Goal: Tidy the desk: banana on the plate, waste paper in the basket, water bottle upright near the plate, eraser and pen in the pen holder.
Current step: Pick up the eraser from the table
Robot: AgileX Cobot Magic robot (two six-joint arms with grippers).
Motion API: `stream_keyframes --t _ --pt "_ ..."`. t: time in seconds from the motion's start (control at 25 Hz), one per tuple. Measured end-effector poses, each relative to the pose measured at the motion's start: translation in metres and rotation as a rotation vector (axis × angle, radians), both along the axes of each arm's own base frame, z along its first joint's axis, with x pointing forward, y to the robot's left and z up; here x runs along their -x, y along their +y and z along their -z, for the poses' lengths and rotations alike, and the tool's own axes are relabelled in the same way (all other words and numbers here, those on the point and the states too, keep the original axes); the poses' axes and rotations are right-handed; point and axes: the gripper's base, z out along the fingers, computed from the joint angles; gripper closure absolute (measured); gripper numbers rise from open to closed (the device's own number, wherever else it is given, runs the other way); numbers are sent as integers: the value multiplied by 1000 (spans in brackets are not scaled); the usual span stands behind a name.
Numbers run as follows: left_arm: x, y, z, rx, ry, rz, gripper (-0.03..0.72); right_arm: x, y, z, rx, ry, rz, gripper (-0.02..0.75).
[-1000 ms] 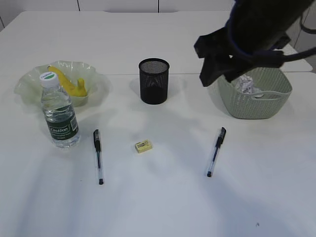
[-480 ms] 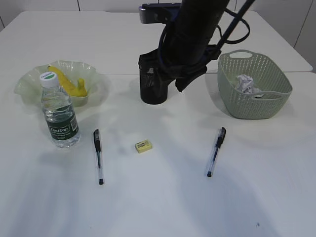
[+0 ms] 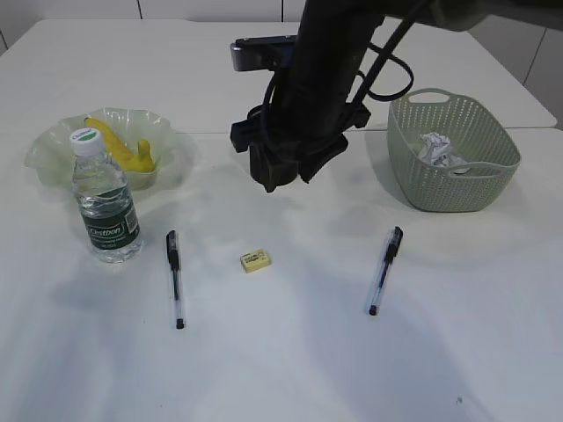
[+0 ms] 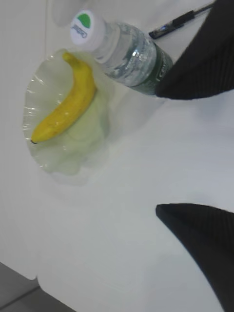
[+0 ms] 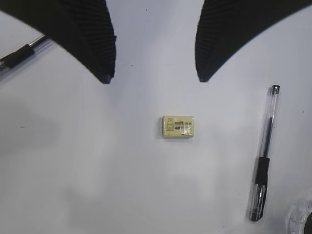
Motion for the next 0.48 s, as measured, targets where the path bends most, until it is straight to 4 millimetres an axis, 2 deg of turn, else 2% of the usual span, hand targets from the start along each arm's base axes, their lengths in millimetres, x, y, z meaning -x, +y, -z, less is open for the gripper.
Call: stream_keyframes --t 0.2,0.48 --pt "-2 -3 17 -17 153 23 227 7 19 13 33 12 -41 343" --pt "3 -8 29 -32 298 91 228 -1 27 38 65 40 -32 343"
